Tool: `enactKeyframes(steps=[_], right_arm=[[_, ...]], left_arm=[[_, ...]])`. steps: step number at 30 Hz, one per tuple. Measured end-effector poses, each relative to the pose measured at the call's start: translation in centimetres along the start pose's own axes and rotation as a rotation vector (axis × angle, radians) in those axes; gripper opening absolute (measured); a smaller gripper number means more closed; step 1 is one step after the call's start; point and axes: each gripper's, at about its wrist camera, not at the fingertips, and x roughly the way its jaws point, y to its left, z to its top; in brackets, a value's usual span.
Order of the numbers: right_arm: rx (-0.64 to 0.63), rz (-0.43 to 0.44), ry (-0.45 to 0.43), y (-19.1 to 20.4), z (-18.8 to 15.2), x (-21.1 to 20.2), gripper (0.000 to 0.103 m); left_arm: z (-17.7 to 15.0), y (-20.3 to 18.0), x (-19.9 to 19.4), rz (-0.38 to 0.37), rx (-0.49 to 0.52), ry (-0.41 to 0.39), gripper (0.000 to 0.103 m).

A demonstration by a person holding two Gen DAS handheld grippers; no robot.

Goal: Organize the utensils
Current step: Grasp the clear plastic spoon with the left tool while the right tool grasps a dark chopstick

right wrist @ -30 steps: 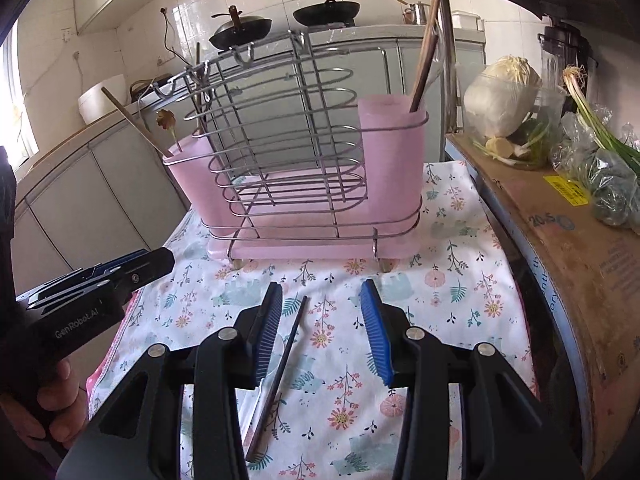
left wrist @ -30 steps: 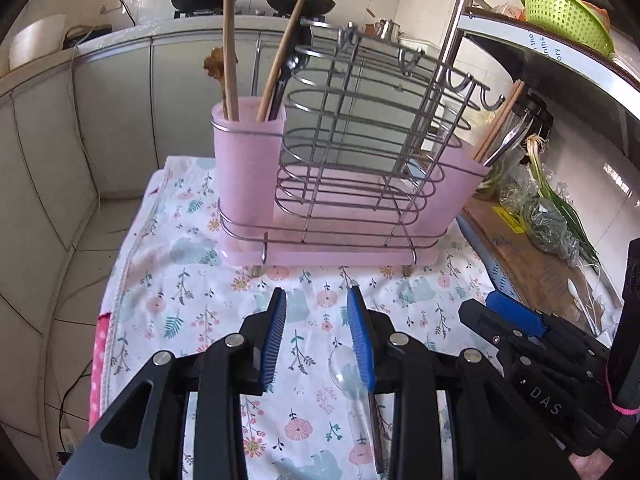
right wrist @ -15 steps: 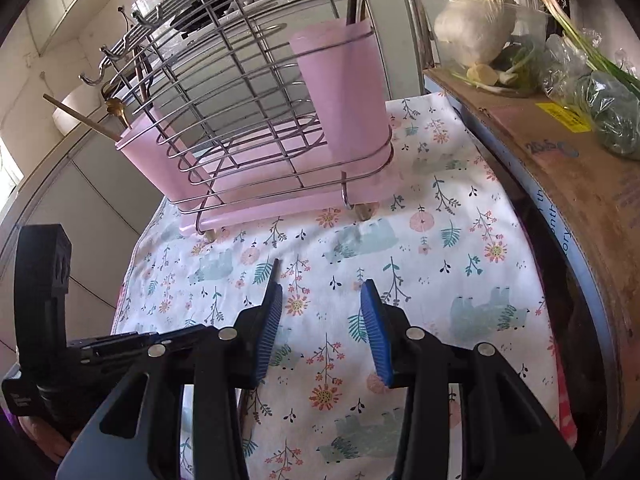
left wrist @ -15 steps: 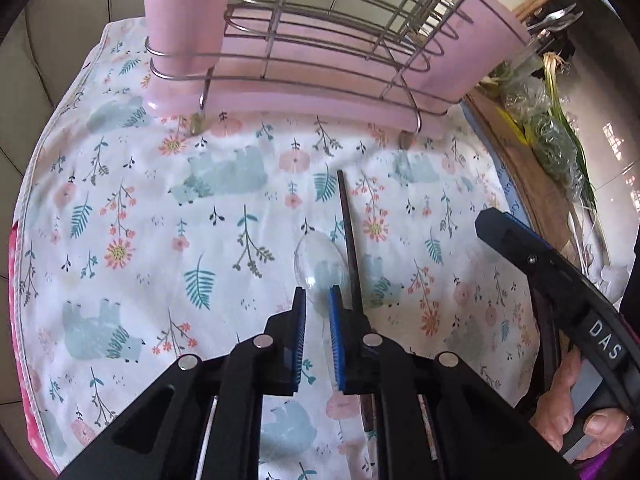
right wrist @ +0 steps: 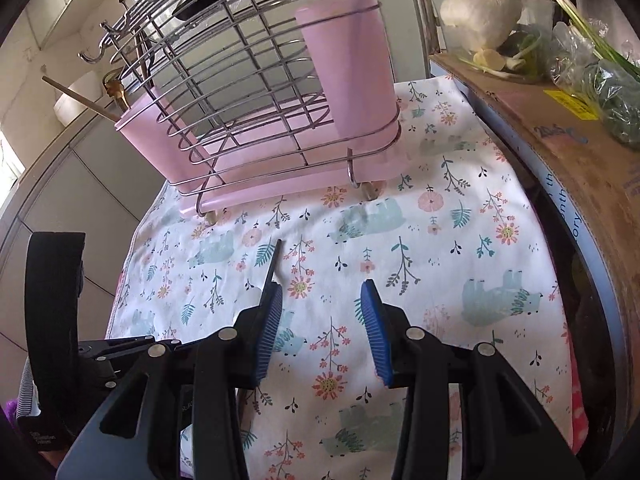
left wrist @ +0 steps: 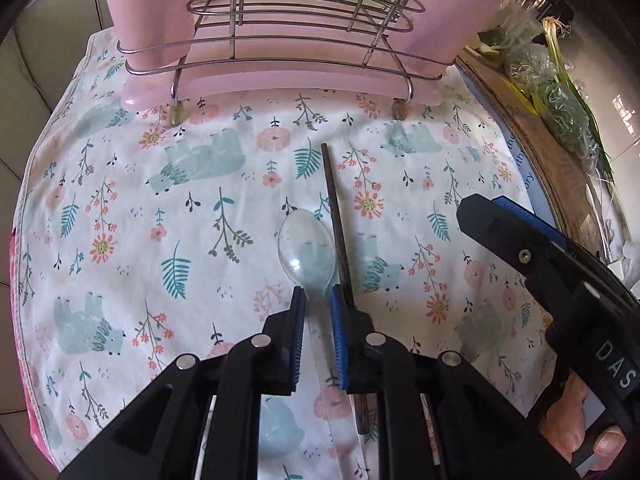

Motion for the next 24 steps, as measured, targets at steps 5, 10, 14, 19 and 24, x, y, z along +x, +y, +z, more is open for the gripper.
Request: enactKeyframes(steps=[5,10,14,19,24], right_arm=[[-0.024,-0.054,-0.003,0.5,-0.4,-0.1,0.041],[-0.033,-0.089,-0.017,0.5,-0.5,-0.5,0.041],[-0.032,-0.102,-0.021,0.4,-0.5,-0.5,0.041],[-0.033,-0.103,-0.018,0.5,-0.5,-0.4,0.041],[-0.039,-0.104,-0.002,0.7,-0.6,0.1,0.041]], left_arm=[[-0.4,-0.4,-0.2,0.022,0.029,-0.021,0.013],[-0.8,-0.2,-0.6,0.049,0.033,-0.048,0.01],[-0.5,1.4,-1.3,0.089,-0.008,-0.07,0.01],[0.0,3.9,-2.2,0.1,-0.067,-0.091,0.005],[0.3,4.9,-2.2,0.114,-0.055,-0.075,0.006]])
